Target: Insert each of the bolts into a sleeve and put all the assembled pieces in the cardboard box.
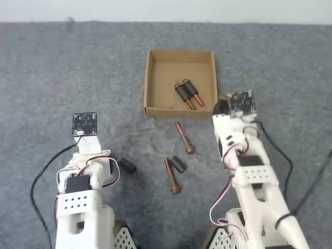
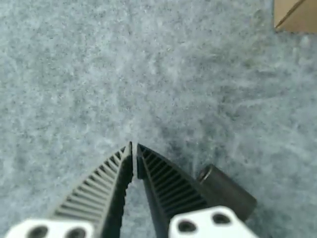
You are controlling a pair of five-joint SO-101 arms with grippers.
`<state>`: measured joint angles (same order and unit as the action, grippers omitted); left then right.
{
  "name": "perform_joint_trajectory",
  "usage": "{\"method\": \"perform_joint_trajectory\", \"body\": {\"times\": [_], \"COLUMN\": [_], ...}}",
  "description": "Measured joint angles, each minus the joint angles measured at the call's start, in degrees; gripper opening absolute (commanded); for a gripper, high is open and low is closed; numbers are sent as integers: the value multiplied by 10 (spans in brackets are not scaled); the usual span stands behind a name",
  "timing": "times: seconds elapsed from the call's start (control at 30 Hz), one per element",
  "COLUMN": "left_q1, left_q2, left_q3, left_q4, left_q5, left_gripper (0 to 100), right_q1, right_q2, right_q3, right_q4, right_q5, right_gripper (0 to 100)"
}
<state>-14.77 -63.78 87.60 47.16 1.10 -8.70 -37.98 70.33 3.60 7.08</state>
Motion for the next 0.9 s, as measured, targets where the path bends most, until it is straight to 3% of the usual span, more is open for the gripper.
{"method": "perform_joint_trajectory", "body": {"times": [0.17, 0.37, 0.9], "left_q1": [0, 0, 0], "left_q2": [0, 0, 0], "left_q3": [0, 11, 11], "left_q4": [0, -5, -5], "left_q5": [-9, -39, -44], "left_gripper": [9, 9, 9], "right_q1": [-2, -2, -31], "right_q2": [0, 37, 404], "right_q3": [-93, -186, -454], "right_q4": [85, 150, 155], "right_q5": [1, 61, 69], "right_gripper": [9, 9, 9]}}
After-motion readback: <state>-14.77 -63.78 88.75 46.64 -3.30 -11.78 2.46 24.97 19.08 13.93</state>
